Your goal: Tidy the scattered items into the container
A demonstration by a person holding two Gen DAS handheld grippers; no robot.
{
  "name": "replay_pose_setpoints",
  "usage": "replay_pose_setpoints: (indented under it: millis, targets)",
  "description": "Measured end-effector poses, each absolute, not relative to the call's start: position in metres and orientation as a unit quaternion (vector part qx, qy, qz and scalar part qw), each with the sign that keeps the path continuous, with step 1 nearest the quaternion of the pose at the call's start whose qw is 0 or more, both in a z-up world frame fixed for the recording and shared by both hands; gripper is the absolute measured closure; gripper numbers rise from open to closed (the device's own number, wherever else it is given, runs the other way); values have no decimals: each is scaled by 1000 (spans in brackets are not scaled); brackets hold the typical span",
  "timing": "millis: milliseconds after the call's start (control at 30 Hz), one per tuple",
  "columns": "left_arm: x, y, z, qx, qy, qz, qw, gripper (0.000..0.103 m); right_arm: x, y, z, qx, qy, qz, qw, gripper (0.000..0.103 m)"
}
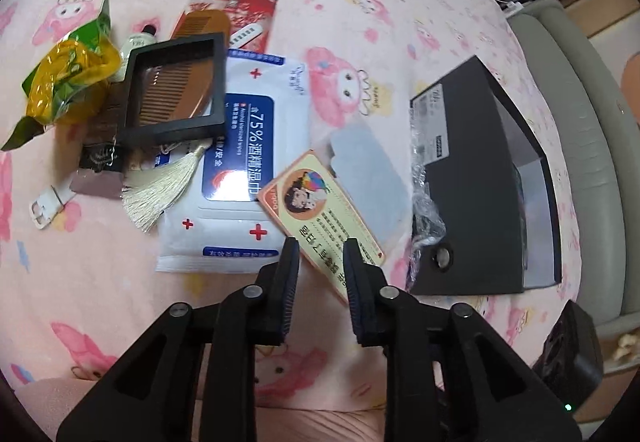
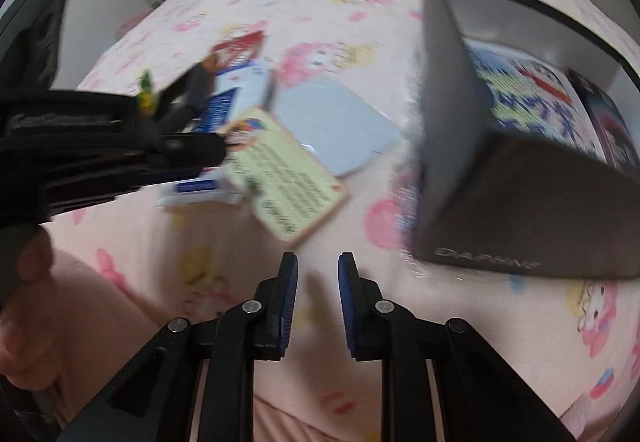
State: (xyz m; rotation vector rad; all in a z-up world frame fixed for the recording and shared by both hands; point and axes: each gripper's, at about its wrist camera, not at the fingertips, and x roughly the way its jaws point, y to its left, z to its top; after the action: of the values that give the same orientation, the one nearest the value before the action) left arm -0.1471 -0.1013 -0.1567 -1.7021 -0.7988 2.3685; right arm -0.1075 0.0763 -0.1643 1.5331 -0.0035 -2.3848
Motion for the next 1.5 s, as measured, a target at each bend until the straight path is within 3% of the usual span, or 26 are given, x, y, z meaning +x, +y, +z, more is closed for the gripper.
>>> replay_pose_setpoints:
  millis: [100, 233, 333, 433, 533, 567, 600, 633, 800, 967, 1167, 1500]
  targets:
    - [-160, -101, -156, -570, -258, 778, 60, 74, -115, 86, -168, 539, -14, -828, 152, 85]
    - [-188, -88, -147, -572, -171, 801, 37, 66, -123, 98, -170, 533, -67, -825, 174, 83]
    - [-207, -87, -155, -567, -157, 808, 17, 58, -129, 105, -178, 521, -109, -820, 211, 66]
    - [-214, -88, -171, -576, -165, 800, 21, 58, -134, 104, -182, 516, -107, -823, 211, 60]
    - [-212, -84, -172, -574, -142, 806, 21, 63, -136, 98, -181, 513, -103, -826, 208, 60]
    - [-210, -83, -173, -576, -135, 806, 20, 69, -136, 97, -181, 510, -104, -829, 205, 60]
    - [-206, -81, -174, -582, -134, 802, 24, 85, -136, 97, -181, 509, -102, -830, 203, 60]
    - [-203, -79, -177, -590, -141, 795, 35, 89, -135, 97, -181, 510, -102, -830, 204, 60]
    - [-185, -81, -175, -598, -158, 784, 52, 90, -130, 106, -178, 512, -125, -824, 207, 68]
    - [-173, -99, -168, -584, -204, 784, 52, 89, -126, 119, -174, 516, -143, -821, 196, 68]
    - [-178, -111, -169, -572, -222, 789, 34, 73, -131, 116, -184, 526, -134, -821, 179, 68]
    - [-160, -87, -175, -621, -205, 751, 94, 80, -125, 105, -182, 526, -99, -823, 189, 68]
